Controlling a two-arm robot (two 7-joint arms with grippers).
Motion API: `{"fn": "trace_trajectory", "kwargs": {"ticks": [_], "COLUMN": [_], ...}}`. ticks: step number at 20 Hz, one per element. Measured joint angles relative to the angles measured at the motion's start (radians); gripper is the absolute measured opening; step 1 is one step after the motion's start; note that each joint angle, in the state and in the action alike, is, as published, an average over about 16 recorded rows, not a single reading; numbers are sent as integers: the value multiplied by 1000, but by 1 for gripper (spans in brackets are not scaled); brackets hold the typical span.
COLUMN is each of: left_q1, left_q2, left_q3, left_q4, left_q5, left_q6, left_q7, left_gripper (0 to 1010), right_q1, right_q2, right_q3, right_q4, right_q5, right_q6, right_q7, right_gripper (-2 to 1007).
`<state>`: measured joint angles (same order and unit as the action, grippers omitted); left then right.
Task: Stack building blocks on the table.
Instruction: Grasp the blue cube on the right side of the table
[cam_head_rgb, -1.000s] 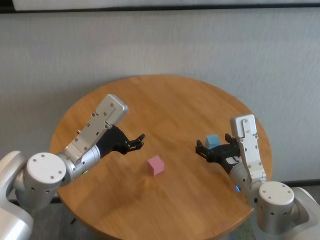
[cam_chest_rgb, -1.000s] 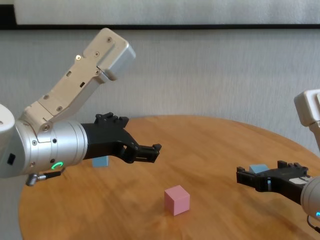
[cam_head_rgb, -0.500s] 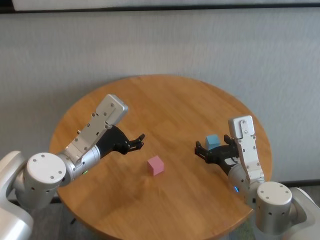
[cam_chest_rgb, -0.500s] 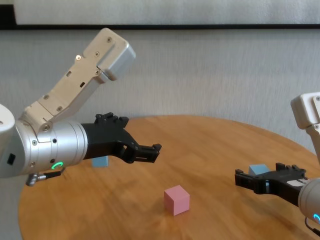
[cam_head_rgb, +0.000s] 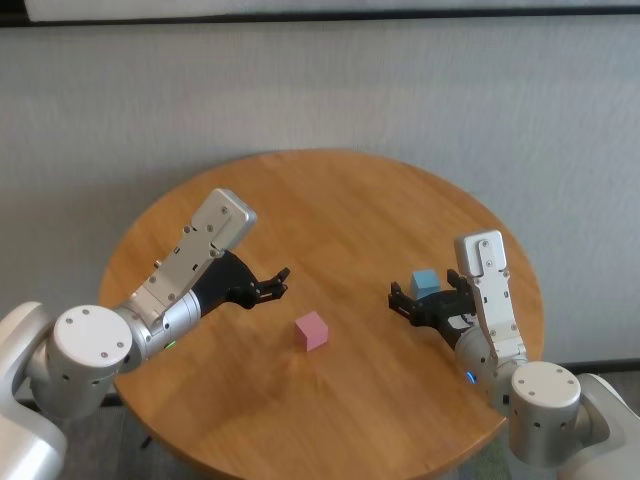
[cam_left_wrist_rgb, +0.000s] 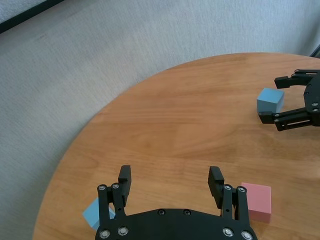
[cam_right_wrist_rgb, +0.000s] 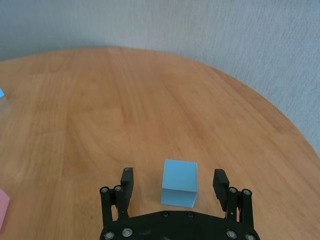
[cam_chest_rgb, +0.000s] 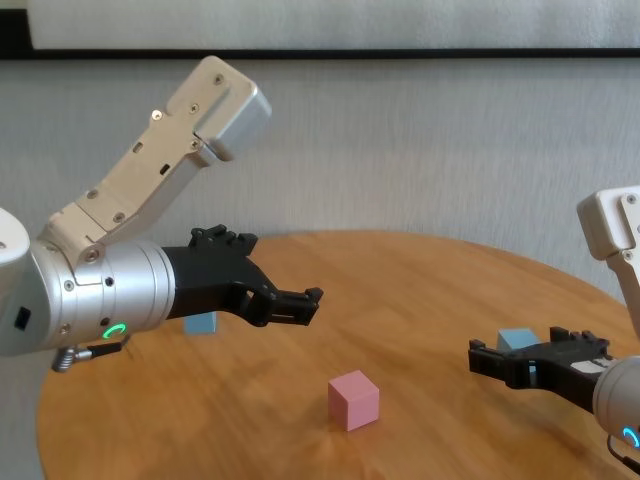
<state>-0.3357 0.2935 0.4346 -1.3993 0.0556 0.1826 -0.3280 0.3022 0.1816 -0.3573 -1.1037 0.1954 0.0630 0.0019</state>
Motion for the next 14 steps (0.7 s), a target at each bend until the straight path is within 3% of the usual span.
{"fn": "trace_trajectory", "kwargs": {"ticks": [7,14], "left_q1": [0,0], "left_q2": [0,0], "left_q3": [0,0], "left_q4": [0,0], "left_q5": [0,0], "left_q6": [0,0], "left_q7": [0,0], "left_gripper": [1000,1000], "right_q1": [4,4], "right_q2": [-8,-16], "right_q3": [9,22], "right_q4": [10,15], "right_q5": [-11,-20], "right_q6": [4,7], "right_q7": [4,7], "right_gripper": [982,862]}}
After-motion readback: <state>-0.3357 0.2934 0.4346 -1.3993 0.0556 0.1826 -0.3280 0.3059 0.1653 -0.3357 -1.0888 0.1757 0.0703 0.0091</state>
